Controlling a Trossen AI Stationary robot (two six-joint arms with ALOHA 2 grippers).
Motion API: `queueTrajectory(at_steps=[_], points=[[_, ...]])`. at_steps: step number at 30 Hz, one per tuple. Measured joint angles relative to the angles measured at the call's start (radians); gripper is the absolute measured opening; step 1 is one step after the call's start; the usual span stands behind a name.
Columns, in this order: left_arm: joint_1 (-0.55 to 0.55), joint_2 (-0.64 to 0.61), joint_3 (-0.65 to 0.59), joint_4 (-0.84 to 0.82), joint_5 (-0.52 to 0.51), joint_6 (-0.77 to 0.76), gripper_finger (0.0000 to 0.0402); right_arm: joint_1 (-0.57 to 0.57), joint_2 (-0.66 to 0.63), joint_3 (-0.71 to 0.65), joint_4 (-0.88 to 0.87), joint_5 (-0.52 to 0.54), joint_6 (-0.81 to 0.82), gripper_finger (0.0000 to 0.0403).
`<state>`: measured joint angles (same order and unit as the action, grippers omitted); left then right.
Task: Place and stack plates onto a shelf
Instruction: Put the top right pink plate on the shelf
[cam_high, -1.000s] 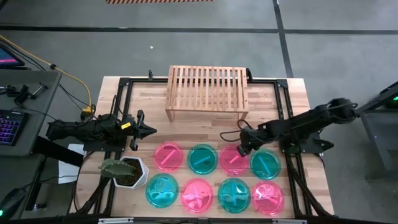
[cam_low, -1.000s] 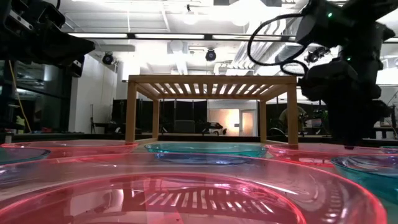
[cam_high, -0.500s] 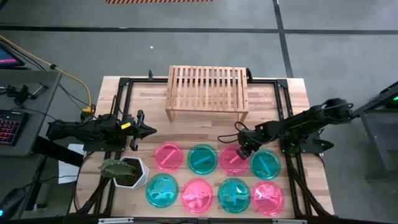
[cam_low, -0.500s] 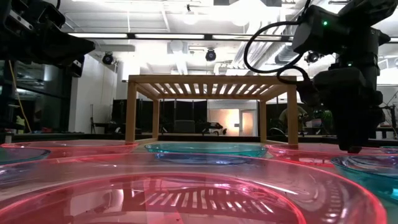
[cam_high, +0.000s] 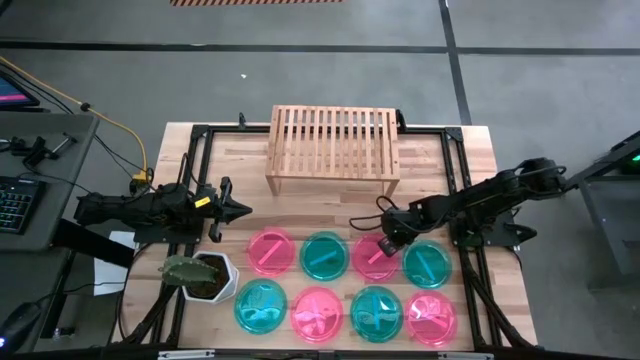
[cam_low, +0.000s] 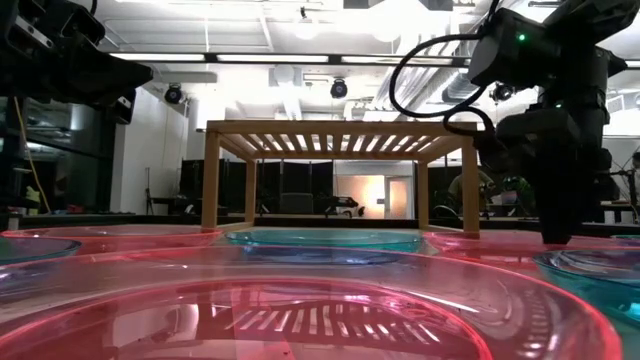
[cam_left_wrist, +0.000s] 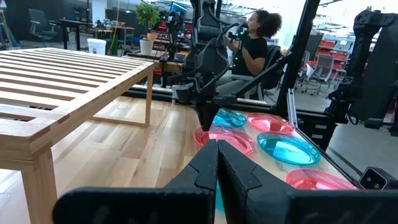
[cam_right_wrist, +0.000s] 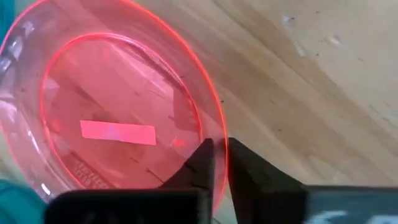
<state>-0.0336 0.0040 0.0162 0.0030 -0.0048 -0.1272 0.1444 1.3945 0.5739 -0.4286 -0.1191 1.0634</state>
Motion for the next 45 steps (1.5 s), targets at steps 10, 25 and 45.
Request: queueTrajectory(at_steps=[10, 25, 45], points=[[0.0, 0.0, 0.0, 0.0, 0.0, 0.0, 0.0, -0.001, -0.042, 0.0, -0.035, -0.076, -0.046, 0.0001], [0.0, 0.0, 0.0, 0.0, 0.0, 0.0, 0.0, -0.102, -0.392, 0.0, -0.083, -0.308, -0.13, 0.0], [0.0, 0.0, 0.0, 0.0, 0.0, 0.0, 0.0, -0.428, -0.377, 0.062, 0.687, -0.274, 0.049, 0.0]])
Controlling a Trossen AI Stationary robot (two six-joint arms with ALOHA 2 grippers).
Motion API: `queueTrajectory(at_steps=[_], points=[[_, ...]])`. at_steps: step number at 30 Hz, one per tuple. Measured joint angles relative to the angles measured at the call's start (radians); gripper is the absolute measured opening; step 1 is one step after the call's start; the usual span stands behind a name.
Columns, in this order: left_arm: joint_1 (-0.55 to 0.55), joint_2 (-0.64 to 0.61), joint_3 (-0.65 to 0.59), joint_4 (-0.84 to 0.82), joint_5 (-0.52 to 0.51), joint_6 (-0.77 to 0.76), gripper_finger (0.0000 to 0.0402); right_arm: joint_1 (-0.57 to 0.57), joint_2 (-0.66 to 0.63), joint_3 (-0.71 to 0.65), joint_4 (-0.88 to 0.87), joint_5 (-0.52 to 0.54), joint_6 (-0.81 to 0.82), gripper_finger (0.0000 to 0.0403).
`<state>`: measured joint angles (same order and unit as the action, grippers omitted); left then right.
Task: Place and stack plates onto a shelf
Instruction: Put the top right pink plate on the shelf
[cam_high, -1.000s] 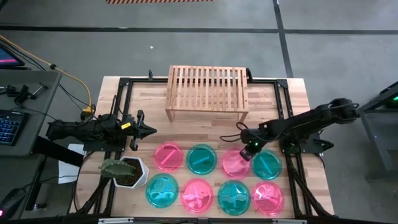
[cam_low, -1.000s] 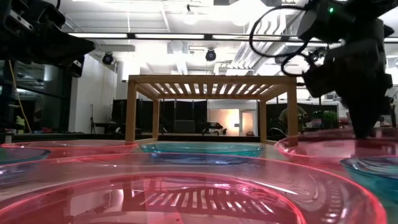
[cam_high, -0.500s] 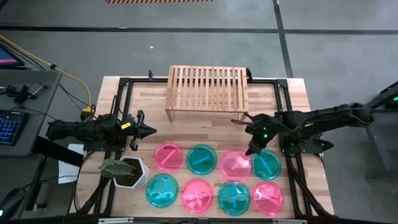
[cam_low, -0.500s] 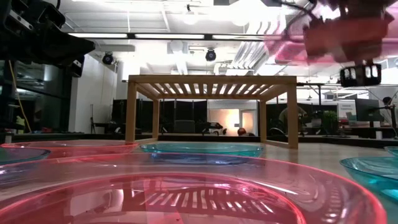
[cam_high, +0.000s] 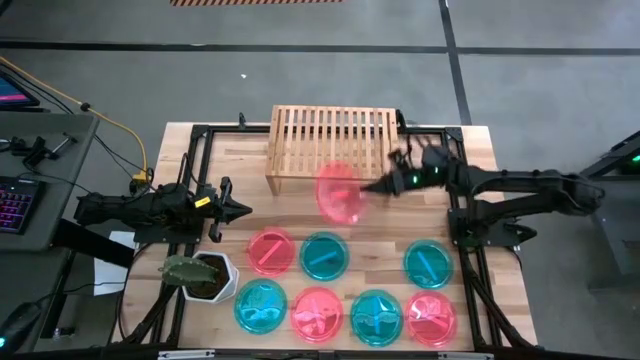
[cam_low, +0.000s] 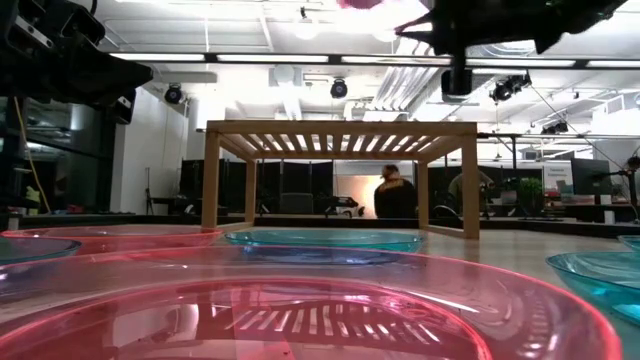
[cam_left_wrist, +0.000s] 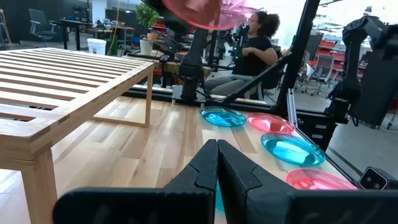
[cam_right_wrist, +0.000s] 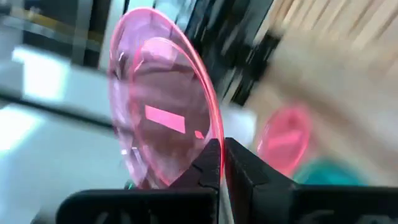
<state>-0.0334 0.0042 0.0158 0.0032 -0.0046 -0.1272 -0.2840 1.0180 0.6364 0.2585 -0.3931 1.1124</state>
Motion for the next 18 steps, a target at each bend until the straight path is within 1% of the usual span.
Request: queueTrajectory(at_steps=[3, 5, 10, 12, 15, 18], points=[[0.0, 0.0, 0.0, 0.0, 0.0, 0.0, 0.0, -0.117, 0.004, 0.099, -0.164, -0.001, -0.078, 0.0], [0.0, 0.0, 0.0, 0.0, 0.0, 0.0, 0.0, -0.189, 0.018, 0.187, -0.334, 0.005, -0.167, 0.0], [0.0, 0.0, 0.0, 0.0, 0.0, 0.0, 0.0, -0.337, 0.092, 0.445, -0.811, 0.147, -0.437, 0.0], [0.0, 0.0, 0.0, 0.0, 0.0, 0.0, 0.0, -0.388, 0.132, 0.527, -0.96, 0.183, -0.539, 0.0], [0.0, 0.0, 0.0, 0.0, 0.0, 0.0, 0.0, -0.454, 0.182, 0.61, -1.081, 0.182, -0.659, 0.0], [0.0, 0.0, 0.0, 0.0, 0.0, 0.0, 0.0, -0.502, 0.214, 0.636, -1.109, 0.171, -0.715, 0.0]])
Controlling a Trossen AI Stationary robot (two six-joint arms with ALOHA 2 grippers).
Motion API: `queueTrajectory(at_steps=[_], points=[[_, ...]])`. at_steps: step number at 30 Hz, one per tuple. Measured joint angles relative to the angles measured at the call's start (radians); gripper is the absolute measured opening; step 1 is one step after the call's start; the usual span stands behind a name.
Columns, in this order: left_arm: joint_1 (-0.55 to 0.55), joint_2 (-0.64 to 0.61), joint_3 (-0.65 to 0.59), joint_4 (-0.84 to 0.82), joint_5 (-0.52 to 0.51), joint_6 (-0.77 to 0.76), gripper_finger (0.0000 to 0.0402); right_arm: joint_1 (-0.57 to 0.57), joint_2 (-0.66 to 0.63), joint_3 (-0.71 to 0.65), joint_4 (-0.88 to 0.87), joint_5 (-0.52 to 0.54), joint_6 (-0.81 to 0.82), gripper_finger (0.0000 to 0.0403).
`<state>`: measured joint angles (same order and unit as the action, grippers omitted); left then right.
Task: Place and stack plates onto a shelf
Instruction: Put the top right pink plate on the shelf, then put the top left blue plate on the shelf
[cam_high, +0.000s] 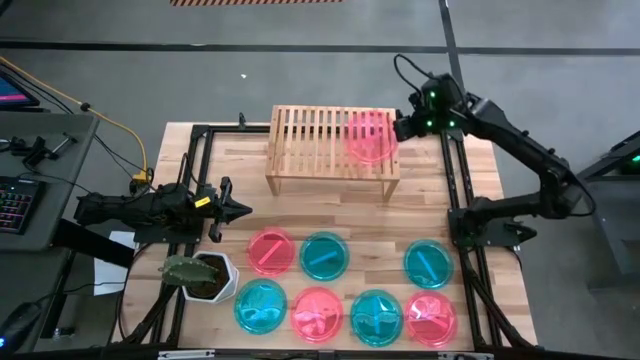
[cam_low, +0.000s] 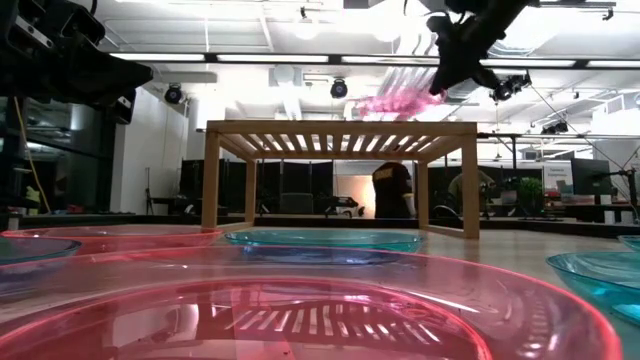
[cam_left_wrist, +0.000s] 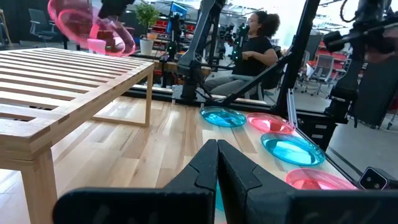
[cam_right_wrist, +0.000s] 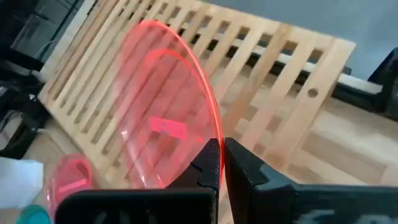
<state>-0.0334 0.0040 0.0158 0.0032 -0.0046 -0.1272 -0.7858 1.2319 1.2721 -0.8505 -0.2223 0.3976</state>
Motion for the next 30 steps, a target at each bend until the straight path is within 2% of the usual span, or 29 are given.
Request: queueTrajectory(at_steps=[6, 12, 21, 25, 30], points=[[0.0, 0.0, 0.0, 0.0, 0.0, 0.0, 0.0, -0.054, 0.064, 0.0, -0.081, -0.025, -0.063, 0.0], [0.0, 0.0, 0.0, 0.0, 0.0, 0.0, 0.0, -0.059, 0.102, 0.0, -0.042, -0.024, -0.086, 0.0], [0.0, 0.0, 0.0, 0.0, 0.0, 0.0, 0.0, -0.062, 0.109, 0.0, 0.002, 0.094, -0.085, 0.0005], [0.0, 0.0, 0.0, 0.0, 0.0, 0.0, 0.0, -0.079, 0.109, 0.008, -0.002, 0.094, -0.089, 0.004], [0.0, 0.0, 0.0, 0.0, 0.0, 0.0, 0.0, -0.108, 0.096, 0.098, -0.059, 0.08, -0.098, 0.0115]])
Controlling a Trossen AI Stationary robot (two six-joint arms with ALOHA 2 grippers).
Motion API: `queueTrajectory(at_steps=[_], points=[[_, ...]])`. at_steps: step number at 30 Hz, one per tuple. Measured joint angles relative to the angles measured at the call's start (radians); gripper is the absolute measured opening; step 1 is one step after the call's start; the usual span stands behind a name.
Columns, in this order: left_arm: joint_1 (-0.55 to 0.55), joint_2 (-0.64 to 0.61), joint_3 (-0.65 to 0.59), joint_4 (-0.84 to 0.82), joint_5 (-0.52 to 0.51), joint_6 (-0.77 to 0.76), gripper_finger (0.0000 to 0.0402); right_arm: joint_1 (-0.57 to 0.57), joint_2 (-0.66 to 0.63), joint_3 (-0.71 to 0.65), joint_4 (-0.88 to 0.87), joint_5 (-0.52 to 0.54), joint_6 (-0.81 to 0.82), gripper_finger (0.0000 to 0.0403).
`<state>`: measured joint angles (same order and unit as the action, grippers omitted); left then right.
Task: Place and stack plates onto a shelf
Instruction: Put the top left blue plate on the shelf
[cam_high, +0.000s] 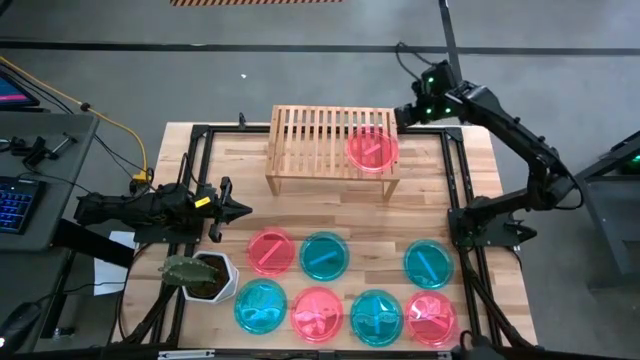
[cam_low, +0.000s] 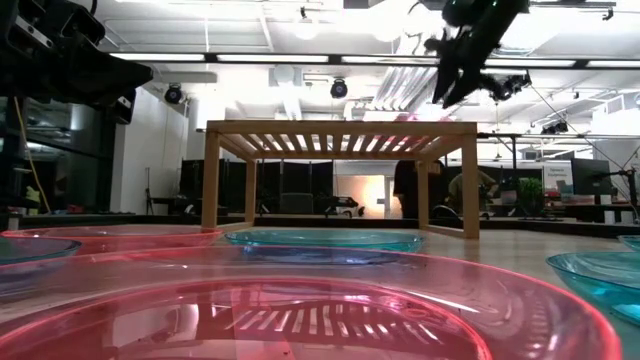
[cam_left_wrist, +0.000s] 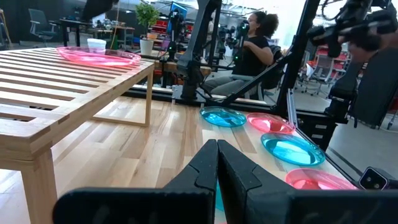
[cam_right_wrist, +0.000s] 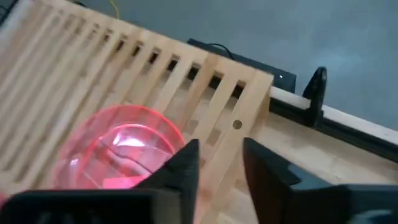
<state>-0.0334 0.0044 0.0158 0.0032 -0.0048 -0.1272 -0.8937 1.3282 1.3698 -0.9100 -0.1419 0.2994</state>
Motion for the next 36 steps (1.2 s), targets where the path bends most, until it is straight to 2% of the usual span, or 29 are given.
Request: queueTrajectory(at_steps=[5, 10, 15, 18, 21, 27, 32, 36], points=[[0.0, 0.0, 0.0, 0.0, 0.0, 0.0, 0.0, 0.029, -0.074, 0.055, -0.115, -0.129, -0.088, 0.0165], [0.0, 0.0, 0.0, 0.0, 0.0, 0.0, 0.0, 0.165, -0.258, -0.081, -0.139, -0.157, -0.112, 0.0176], [0.0, 0.0, 0.0, 0.0, 0.0, 0.0, 0.0, 0.336, -0.53, -0.349, 0.041, -0.158, 0.104, 0.0177], [0.0, 0.0, 0.0, 0.0, -0.006, -0.001, 0.0, 0.422, -0.675, -0.483, 0.235, -0.158, 0.282, 0.0177], [0.0, 0.0, 0.0, 0.002, -0.037, 0.003, 0.0, 0.483, -0.769, -0.583, 0.446, -0.158, 0.39, 0.0177], [0.0, 0.0, 0.0, 0.034, -0.054, -0.037, 0.0, 0.559, -0.812, -0.69, 0.837, -0.157, 0.417, 0.0177], [0.0, 0.0, 0.0, 0.211, -0.072, -0.295, 0.0, 0.58, -0.771, -0.684, 0.87, -0.156, 0.418, 0.0177], [0.0, 0.008, 0.001, 0.44, -0.203, -0.381, 0.0, 0.598, -0.745, -0.684, 0.869, -0.155, 0.418, 0.0177]])
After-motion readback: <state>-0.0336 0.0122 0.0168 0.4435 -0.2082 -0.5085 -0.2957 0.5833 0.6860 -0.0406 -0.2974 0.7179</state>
